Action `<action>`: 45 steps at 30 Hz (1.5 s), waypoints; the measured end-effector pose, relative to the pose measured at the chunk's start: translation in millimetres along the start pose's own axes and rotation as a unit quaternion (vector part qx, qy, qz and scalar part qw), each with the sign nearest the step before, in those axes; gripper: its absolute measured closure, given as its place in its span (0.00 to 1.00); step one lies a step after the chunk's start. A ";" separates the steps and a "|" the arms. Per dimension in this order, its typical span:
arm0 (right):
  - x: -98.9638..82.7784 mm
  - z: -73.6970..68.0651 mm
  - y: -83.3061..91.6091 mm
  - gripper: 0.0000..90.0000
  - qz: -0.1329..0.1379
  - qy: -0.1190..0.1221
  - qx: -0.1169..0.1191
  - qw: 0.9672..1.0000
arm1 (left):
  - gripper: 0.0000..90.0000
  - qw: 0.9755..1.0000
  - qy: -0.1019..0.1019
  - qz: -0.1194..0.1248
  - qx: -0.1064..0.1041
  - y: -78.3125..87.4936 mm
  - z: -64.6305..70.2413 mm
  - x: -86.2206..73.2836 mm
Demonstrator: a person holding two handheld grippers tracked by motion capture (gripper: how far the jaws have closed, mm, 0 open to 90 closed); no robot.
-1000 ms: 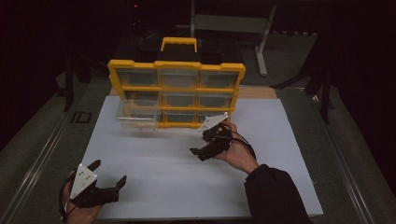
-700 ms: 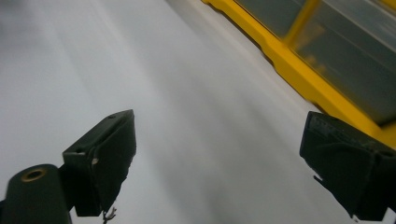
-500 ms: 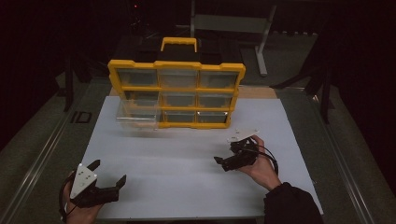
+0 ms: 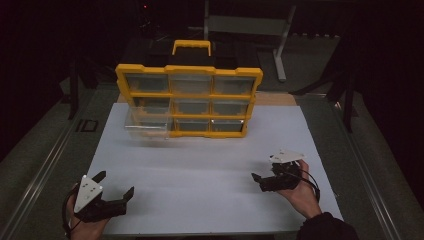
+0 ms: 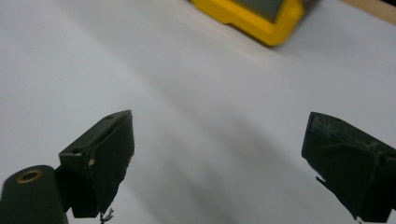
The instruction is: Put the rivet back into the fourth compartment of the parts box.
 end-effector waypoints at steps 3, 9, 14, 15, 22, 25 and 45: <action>-15.9 8.1 4.7 0.11 0.006 -0.027 -0.009 1.000 | 0.00 1.000 0.002 0.001 0.002 0.6 -0.6 0.0; -40.8 19.5 11.4 0.11 0.026 -0.073 -0.031 0.997 | 0.00 1.000 0.001 0.003 0.005 1.8 -2.3 0.5; -52.2 26.7 16.6 0.11 0.036 -0.095 -0.044 0.994 | 0.00 1.000 0.003 0.006 0.008 2.6 -3.4 0.9; -53.1 27.4 17.9 0.11 0.040 -0.101 -0.045 0.993 | 0.00 1.000 0.003 0.006 0.009 2.9 -3.6 1.0; -60.8 36.7 27.0 0.11 0.065 -0.129 -0.069 0.987 | 0.00 1.000 0.004 0.009 0.012 4.0 -4.6 1.5; -64.3 40.0 29.7 0.11 0.070 -0.134 -0.082 0.985 | 0.00 1.000 0.003 0.008 0.012 3.8 -5.3 1.5; -65.5 51.7 43.7 0.11 0.112 -0.144 -0.107 0.977 | 0.00 1.000 0.009 0.011 0.019 2.7 -12.6 1.8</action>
Point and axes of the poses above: each handheld gripper's, and its own axes: y roughly backward along the jaws, x roughly out of its top, z roughly to its right, the point moved 9 cm from there along -y, roughly forward along the jaws, and after that the axes turned 15 degrees about -x, right-handed, at the moved point
